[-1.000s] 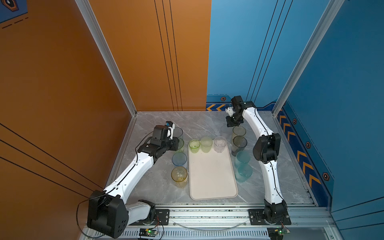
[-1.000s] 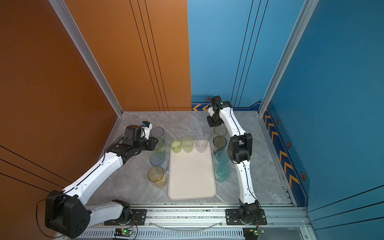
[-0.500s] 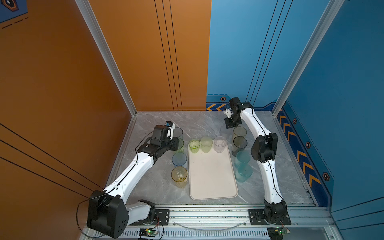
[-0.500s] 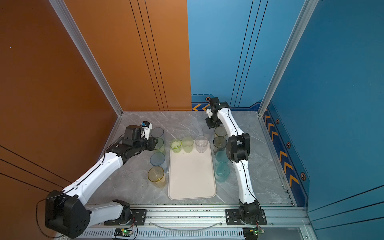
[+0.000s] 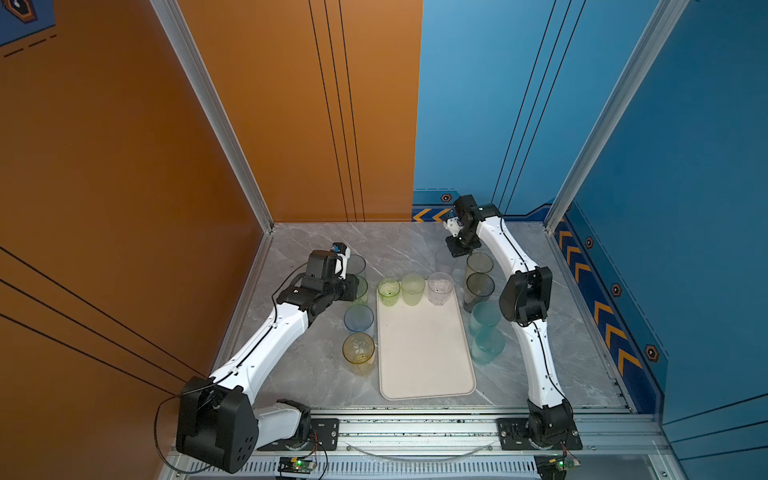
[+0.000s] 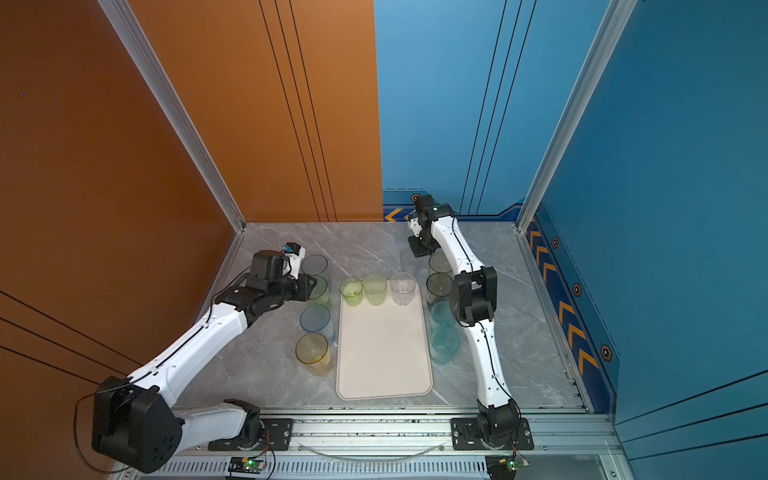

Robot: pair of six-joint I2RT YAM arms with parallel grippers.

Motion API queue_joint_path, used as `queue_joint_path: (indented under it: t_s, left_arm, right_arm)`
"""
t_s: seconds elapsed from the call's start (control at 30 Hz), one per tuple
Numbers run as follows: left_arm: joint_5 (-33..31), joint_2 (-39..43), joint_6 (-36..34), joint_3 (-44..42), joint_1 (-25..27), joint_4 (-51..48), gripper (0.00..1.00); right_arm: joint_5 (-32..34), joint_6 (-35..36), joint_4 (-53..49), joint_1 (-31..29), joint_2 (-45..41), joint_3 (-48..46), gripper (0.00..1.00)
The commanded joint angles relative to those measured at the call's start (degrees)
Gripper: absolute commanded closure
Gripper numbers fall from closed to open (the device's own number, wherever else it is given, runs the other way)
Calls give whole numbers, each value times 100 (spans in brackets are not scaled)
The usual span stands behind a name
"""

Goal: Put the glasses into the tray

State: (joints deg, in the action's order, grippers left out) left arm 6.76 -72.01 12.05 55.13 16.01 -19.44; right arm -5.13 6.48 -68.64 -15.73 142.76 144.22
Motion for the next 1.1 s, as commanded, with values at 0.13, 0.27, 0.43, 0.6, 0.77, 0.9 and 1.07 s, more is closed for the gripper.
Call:
queue_joint_path:
  t_s: [0.13,0.27,0.43,0.6,0.77,0.9,1.07]
  left_arm:
    - [123,-35,-51,174,-63,77,70]
    - [59,-24,-76,182,-40,24,70]
    - [-50,42,-122,188,22,-35,70]
    - [-157,134,-157,199,95,-95,70]
    - [-225,236,-168,191,155,-145,70]
    - [-289,308,-194,207,196,-207,70]
    - [-393,441,-225,265,292,-275,70]
  right_arm:
    - [350,73,-6,-115,11,183,97]
    - [415,29,125,-150,-124,183,98]
    - [416,-92,297,-192,-354,178,99]
    - [450,-182,460,-264,-649,183,99]
    - [552,-217,562,-332,-923,174,99]
    - [606,-252,577,-386,-1141,166,99]
    - [629,-270,580,-481,-1541,13,100]
